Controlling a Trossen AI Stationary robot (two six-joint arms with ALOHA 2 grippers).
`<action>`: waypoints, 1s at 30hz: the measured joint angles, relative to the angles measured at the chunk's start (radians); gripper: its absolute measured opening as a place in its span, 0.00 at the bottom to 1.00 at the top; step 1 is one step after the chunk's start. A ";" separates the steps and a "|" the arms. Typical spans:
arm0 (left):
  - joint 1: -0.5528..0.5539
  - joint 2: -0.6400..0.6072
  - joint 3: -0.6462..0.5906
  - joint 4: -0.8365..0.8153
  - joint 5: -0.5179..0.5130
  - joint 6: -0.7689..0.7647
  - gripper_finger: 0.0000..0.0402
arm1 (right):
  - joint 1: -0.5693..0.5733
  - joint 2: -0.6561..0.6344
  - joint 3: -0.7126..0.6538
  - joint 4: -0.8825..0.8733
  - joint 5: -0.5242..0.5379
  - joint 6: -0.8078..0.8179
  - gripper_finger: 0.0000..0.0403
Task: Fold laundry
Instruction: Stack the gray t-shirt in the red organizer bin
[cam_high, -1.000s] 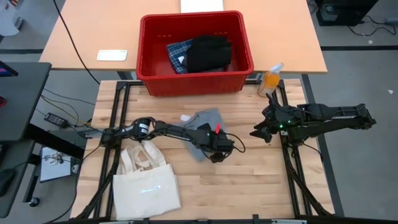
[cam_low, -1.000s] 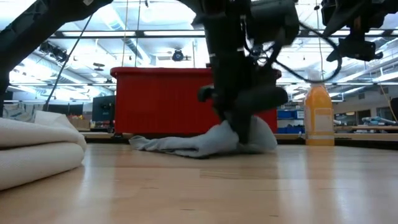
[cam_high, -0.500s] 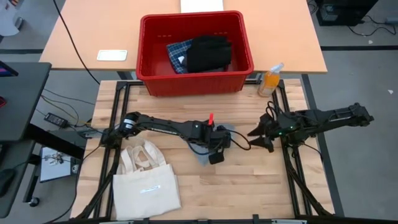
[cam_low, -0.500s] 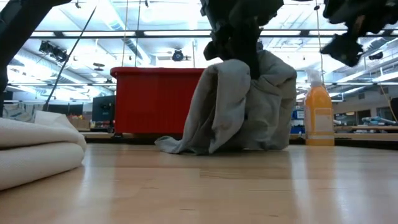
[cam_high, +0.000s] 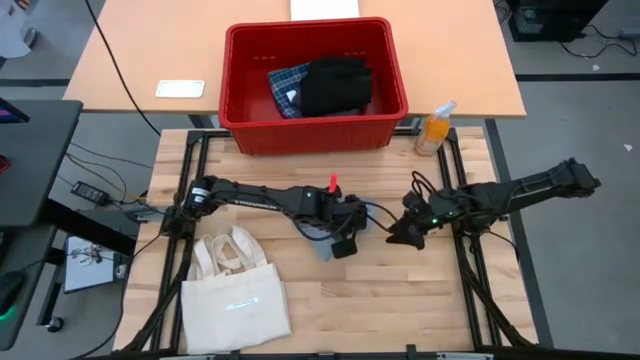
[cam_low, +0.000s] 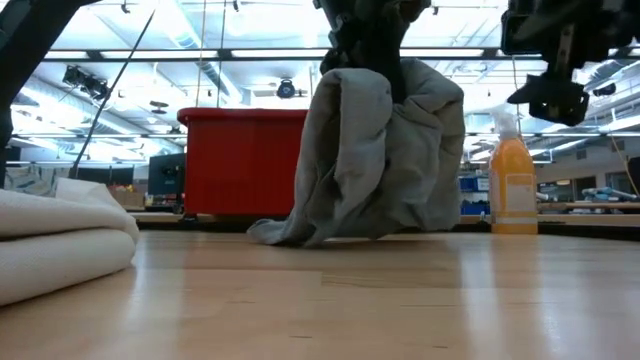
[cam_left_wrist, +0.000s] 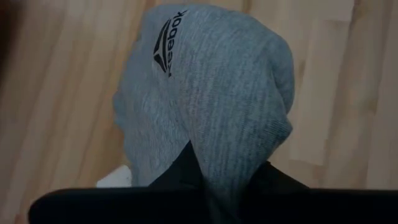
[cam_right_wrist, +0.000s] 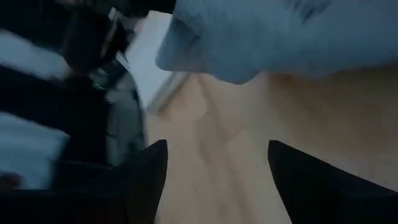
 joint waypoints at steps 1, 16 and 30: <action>0.002 -0.002 0.001 0.004 -0.006 0.010 0.12 | 0.004 0.012 0.000 0.026 -0.004 0.059 0.71; -0.084 -0.010 0.051 -0.077 -0.304 0.151 0.12 | 0.100 0.066 -0.483 0.983 0.380 0.893 0.82; -0.115 -0.006 0.051 -0.064 -0.507 0.257 0.12 | 0.028 0.167 -0.330 1.097 0.423 0.942 0.88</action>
